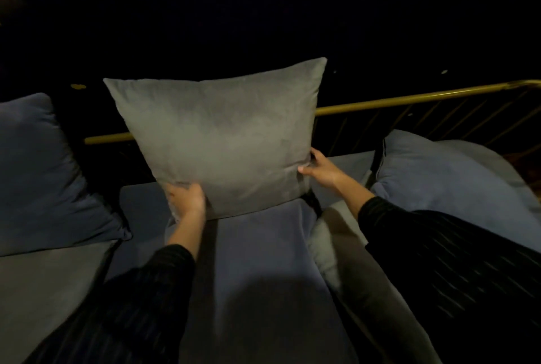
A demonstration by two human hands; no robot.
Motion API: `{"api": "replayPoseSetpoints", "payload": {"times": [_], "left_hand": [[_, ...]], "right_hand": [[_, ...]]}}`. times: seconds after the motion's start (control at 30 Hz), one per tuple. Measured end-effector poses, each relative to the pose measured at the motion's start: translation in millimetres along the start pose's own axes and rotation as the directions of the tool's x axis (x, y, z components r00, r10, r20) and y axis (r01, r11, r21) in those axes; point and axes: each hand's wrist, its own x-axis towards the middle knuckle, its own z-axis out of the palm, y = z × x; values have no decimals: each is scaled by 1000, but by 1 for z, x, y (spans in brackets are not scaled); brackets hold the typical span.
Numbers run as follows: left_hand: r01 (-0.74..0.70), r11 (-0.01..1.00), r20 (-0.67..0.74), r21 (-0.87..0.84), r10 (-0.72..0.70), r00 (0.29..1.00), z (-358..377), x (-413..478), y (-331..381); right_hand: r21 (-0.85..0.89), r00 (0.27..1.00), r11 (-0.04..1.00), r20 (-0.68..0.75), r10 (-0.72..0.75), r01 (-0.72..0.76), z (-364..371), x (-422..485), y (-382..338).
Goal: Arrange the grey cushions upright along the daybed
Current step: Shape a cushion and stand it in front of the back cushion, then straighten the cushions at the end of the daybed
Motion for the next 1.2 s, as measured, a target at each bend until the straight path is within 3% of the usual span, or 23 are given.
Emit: {"api": "replayPoseSetpoints", "payload": {"times": [0.1, 0.2, 0.33, 0.47, 0.63, 0.73, 0.83, 1.2], "left_hand": [[4, 1000, 56, -26, -2, 998, 43, -77, -10], [29, 999, 255, 23, -34, 966, 101, -149, -28], [-77, 996, 415, 51, 49, 908, 180, -255, -18], [-172, 974, 363, 147, 109, 925, 247, -358, -2], [9, 962, 238, 272, -77, 968, 305, -423, -17], [14, 957, 159, 291, -63, 985, 324, -422, -29], [1, 961, 131, 277, -39, 991, 333, -413, -35], [91, 931, 161, 353, -156, 975, 343, -371, -52]], "right_hand": [[-43, 999, 999, -33, 13, -14, -28, -15, 10], [-98, 995, 994, -87, -52, 43, -78, -24, 15], [-150, 955, 978, -239, -179, 145, -185, -40, 22], [-263, 953, 962, -270, -140, 67, -307, -43, 58], [-318, 989, 942, -129, 68, -106, -402, -38, 123], [-403, 994, 908, -30, 110, -112, -423, -23, 156], [-439, 992, 890, -24, 125, -123, -433, -2, 171], [-226, 956, 929, -77, 284, -294, -465, 32, 205]]}}
